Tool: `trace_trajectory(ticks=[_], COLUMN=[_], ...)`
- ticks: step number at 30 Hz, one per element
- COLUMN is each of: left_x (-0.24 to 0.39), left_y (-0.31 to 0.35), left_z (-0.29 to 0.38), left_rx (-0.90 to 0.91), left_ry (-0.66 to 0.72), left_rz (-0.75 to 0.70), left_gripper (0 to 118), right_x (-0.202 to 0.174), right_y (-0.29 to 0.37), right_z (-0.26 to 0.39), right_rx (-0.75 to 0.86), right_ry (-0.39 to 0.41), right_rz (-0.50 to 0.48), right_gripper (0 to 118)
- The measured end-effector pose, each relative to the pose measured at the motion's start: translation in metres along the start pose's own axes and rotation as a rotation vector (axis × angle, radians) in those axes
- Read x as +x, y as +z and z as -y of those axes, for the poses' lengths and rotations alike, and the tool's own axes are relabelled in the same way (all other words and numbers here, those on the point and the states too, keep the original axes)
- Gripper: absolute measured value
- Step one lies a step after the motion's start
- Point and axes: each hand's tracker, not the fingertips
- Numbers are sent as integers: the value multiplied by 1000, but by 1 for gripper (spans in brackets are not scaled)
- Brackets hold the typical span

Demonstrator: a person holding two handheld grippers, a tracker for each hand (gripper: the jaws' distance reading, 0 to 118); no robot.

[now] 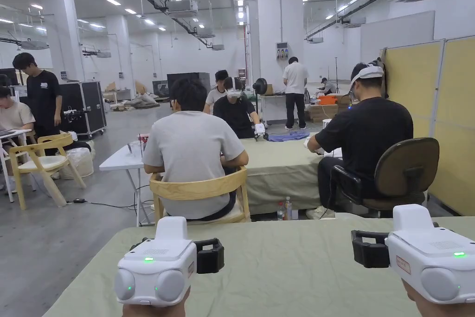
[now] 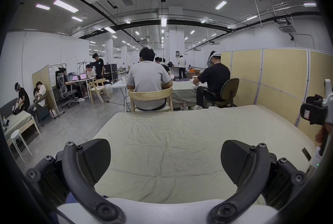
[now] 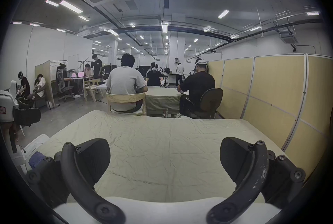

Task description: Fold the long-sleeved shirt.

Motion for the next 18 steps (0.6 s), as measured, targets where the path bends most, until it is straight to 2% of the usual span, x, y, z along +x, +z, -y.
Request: trace_trajectory(ticks=[7,8,10,11,14,18], left_x=[-7,-6,3,5,9,4], left_y=[5,3,3,4,8,19], left_z=[-8,-9,-9,-7,-7,-12], left_rx=[-21,-56,-4,6,9,2], left_ry=[111,107,81,38,8,97], left_rz=[-16,-61,-191,-205,-168,-49], left_gripper=[118,118,118,118,118,118], right_x=[-2,-4,-7,-7,-9,-12], right_y=[-3,-3,-4,-4,-5,-4], right_z=[6,6,7,7,8,8], right_rx=[-17,-18,-19,-18,-20,-22], right_ry=[-14,-11,1,2,1,7], right_rz=[1,8,22,20,15,14], right_gripper=[118,118,118,118,118,118])
